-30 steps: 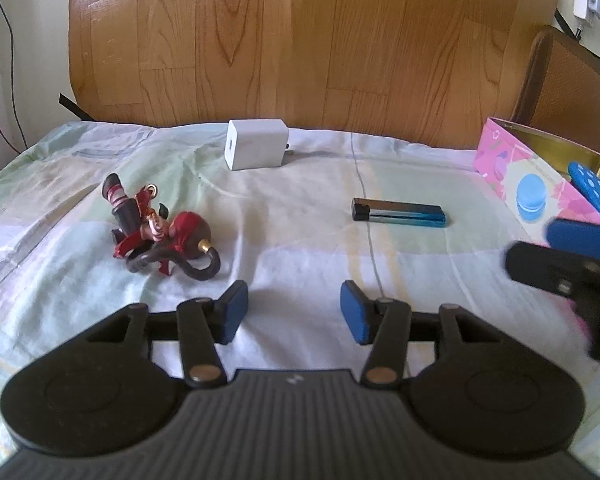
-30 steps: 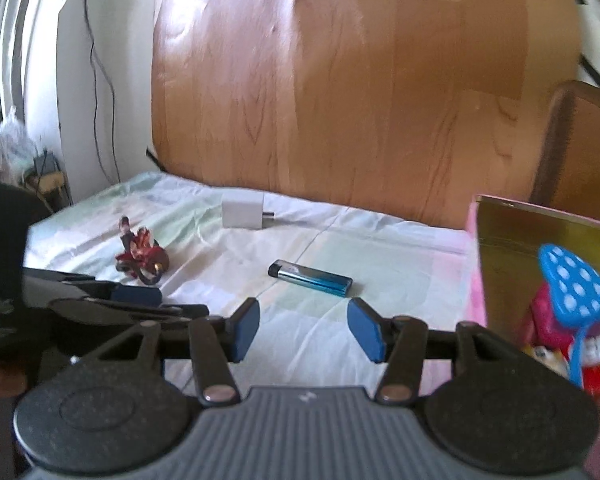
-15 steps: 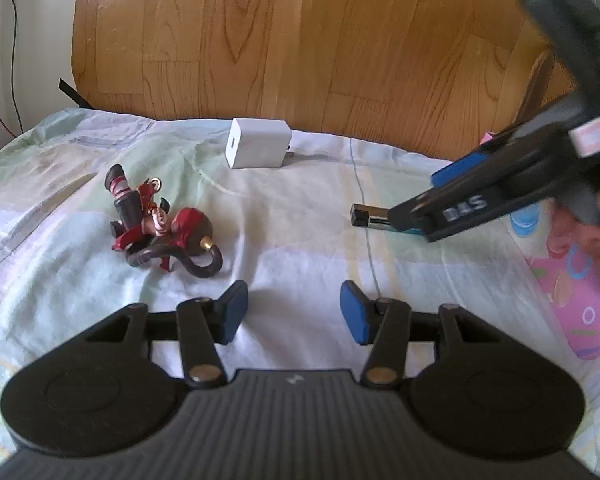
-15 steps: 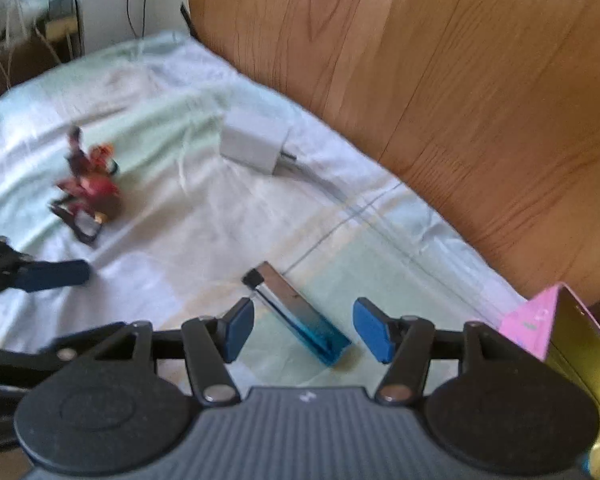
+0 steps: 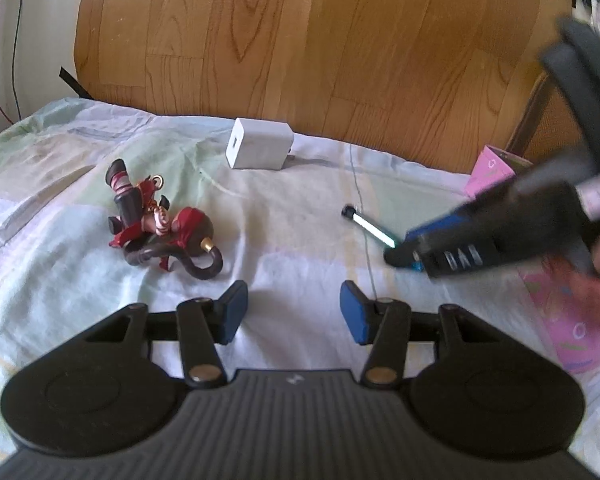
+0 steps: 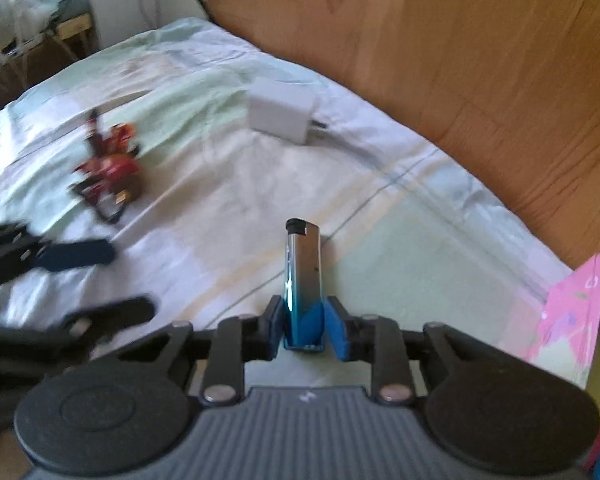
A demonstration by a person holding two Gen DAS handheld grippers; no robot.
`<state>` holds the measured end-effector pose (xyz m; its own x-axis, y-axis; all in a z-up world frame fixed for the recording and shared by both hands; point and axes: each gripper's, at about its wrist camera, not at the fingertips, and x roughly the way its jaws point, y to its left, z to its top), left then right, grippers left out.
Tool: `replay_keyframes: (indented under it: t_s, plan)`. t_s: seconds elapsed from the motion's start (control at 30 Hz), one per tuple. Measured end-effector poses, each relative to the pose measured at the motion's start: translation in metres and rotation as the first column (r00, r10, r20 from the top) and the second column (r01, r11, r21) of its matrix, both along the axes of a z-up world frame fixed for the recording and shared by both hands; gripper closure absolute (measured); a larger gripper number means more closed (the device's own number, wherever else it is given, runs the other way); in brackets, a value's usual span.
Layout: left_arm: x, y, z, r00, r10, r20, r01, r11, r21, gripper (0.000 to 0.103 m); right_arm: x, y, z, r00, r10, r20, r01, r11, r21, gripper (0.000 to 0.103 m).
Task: Organize rigid objects
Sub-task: 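Move the right gripper toward the blue lighter, then close the right gripper on the blue lighter and lift it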
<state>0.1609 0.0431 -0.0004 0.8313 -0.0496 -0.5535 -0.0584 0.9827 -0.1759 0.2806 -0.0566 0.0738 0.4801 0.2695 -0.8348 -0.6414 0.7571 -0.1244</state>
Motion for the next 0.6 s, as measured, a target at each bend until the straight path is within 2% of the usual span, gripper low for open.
replay_keyframes:
  t_s: [0.23,0.37,0.47,0.6]
  plan:
    - [0.0,0.006,0.0,1.0,-0.008,0.008,0.008,0.998,-0.056,0.049,-0.069,-0.018,-0.002,0.998,0.042,0.05,-0.044,0.998,0.042,0.08]
    - [-0.002,0.003,-0.001,1.0,-0.024,0.014,0.025,0.999,-0.045,0.05,-0.114,-0.045,-0.007,1.0,0.011,0.021,-0.015,0.984,0.18,0.085]
    - [-0.004,-0.001,0.0,0.999,-0.05,0.021,0.05,0.998,-0.03,0.049,-0.147,-0.072,-0.01,0.998,-0.063,-0.012,0.063,0.944,0.324,0.089]
    - [-0.004,-0.006,-0.001,0.994,-0.107,0.024,0.107,0.994,-0.022,0.05,-0.179,-0.111,-0.021,0.982,-0.172,-0.079,0.188,0.843,0.504,0.089]
